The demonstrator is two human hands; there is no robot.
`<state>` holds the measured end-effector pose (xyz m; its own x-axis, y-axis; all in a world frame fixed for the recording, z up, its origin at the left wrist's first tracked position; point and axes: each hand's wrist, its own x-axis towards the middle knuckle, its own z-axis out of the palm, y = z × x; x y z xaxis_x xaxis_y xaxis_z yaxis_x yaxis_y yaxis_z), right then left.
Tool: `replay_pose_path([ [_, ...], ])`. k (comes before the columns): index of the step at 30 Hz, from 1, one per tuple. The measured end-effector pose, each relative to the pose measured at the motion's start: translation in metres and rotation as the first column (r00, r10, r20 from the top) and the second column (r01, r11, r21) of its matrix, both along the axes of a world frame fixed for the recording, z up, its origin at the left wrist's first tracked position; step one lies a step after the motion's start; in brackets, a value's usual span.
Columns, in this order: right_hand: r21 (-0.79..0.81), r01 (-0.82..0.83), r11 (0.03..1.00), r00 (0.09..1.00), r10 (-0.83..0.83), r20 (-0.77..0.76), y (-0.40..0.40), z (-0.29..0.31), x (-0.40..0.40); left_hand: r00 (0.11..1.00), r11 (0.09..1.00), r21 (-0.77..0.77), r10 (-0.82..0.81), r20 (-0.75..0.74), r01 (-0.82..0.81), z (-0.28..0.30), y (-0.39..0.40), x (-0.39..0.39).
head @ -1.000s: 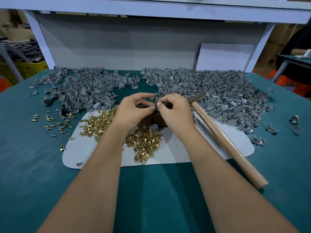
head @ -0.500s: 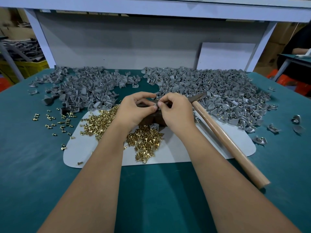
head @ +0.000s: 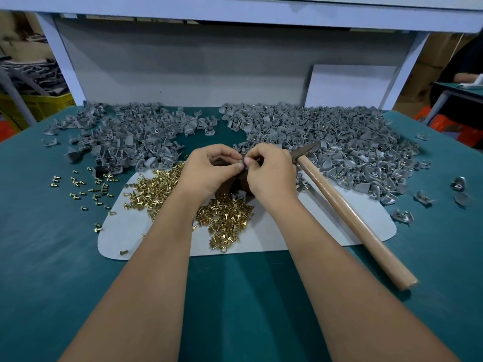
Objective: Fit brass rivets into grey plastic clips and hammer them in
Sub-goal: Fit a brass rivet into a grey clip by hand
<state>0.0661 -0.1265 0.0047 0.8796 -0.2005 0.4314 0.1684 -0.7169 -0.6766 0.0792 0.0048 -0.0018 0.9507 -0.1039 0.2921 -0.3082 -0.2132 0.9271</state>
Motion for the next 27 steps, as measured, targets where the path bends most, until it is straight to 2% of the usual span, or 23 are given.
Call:
replay_pose_path([
  [7, 0.115, -0.093, 0.989, 0.995, 0.088, 0.040, -0.0037, -0.0079, 0.0002, 1.000, 1.000, 0.004, 0.008, -0.017, -0.008, 0.0001, 0.0006, 0.0003],
  [12, 0.402, -0.089, 0.911, 0.995, 0.102, -0.010, -0.0060, -0.0052, 0.0042, 0.999, 0.999, 0.030, 0.040, -0.021, -0.040, 0.0006, 0.0007, 0.0022],
  [19, 0.355, -0.104, 0.929, 0.991, 0.128, -0.046, -0.0077, -0.0056, 0.0056, 1.000, 1.000, 0.009, 0.019, -0.022, -0.019, 0.0009, 0.0017, 0.0031],
  [27, 0.234, -0.139, 0.962, 0.990, 0.143, -0.001, -0.0091, -0.0067, 0.0033, 1.000, 1.000, 0.019, -0.007, 0.012, 0.007, -0.0001, 0.0027, 0.0048],
])
